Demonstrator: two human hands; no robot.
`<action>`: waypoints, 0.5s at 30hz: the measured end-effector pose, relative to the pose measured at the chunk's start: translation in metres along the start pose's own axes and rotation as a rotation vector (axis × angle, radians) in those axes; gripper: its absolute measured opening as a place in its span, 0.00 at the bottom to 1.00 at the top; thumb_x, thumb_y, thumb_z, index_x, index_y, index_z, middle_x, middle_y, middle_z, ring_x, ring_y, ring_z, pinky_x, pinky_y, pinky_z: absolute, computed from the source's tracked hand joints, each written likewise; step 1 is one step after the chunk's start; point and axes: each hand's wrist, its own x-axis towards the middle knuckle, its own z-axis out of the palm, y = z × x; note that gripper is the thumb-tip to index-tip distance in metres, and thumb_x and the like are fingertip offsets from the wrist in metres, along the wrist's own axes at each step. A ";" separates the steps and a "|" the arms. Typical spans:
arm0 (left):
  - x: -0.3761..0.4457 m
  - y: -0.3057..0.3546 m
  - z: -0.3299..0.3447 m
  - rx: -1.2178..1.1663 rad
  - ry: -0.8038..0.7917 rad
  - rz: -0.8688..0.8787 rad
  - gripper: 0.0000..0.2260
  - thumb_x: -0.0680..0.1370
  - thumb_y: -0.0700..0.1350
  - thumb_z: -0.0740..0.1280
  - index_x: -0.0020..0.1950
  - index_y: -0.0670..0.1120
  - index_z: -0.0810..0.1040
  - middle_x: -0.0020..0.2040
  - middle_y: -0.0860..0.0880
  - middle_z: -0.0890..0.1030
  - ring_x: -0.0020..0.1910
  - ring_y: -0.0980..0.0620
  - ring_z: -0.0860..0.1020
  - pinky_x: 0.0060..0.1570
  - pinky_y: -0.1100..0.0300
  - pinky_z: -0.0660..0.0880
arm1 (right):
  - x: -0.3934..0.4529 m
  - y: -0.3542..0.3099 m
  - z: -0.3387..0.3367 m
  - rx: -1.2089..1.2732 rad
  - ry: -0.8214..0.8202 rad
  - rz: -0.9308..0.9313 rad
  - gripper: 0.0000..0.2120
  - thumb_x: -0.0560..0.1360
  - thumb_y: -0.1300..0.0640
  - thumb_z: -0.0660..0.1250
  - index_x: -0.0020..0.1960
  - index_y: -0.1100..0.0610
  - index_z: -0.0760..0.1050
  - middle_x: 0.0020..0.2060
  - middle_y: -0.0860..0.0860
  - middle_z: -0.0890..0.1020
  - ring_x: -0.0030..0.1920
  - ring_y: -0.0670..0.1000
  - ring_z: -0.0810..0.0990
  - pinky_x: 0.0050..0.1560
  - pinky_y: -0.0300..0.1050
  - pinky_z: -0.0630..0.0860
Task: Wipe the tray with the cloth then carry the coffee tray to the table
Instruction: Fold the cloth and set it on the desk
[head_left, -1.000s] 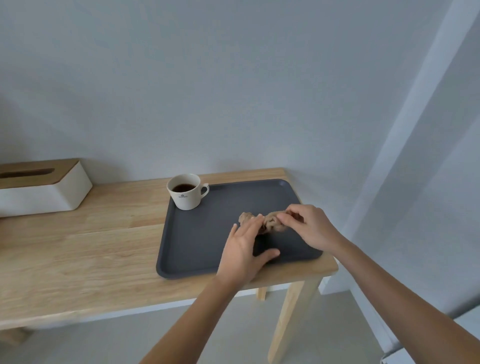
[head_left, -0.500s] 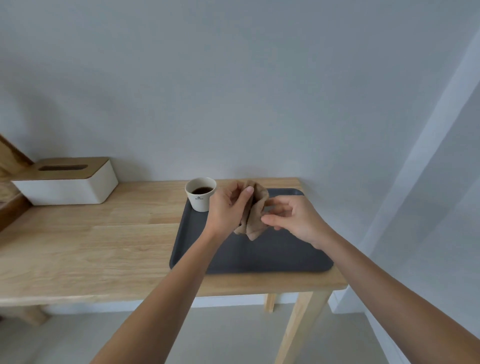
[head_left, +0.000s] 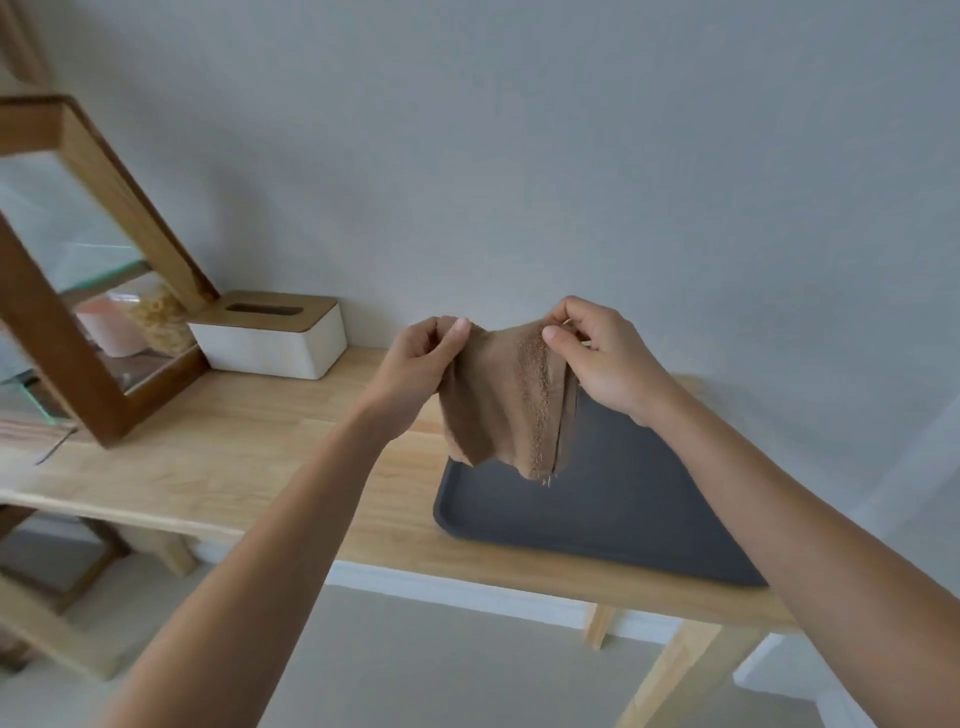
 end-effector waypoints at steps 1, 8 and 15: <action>-0.002 -0.002 -0.013 0.001 0.006 0.008 0.15 0.81 0.49 0.62 0.35 0.47 0.69 0.31 0.52 0.63 0.30 0.55 0.61 0.35 0.59 0.61 | 0.007 -0.005 0.007 0.000 -0.019 -0.004 0.06 0.79 0.55 0.60 0.48 0.54 0.76 0.43 0.53 0.82 0.39 0.50 0.76 0.39 0.44 0.72; 0.016 -0.028 -0.109 0.083 0.094 -0.117 0.05 0.78 0.46 0.68 0.46 0.46 0.82 0.40 0.46 0.80 0.40 0.52 0.77 0.48 0.57 0.77 | 0.059 -0.013 0.078 -0.016 -0.136 0.024 0.07 0.78 0.58 0.63 0.51 0.58 0.79 0.42 0.50 0.83 0.43 0.49 0.79 0.47 0.47 0.76; 0.022 -0.057 -0.171 0.095 0.025 -0.116 0.11 0.75 0.44 0.70 0.53 0.40 0.83 0.54 0.44 0.83 0.53 0.49 0.78 0.58 0.55 0.73 | 0.058 -0.007 0.139 -0.056 -0.085 -0.163 0.05 0.78 0.59 0.64 0.49 0.57 0.78 0.39 0.51 0.84 0.41 0.48 0.80 0.43 0.41 0.74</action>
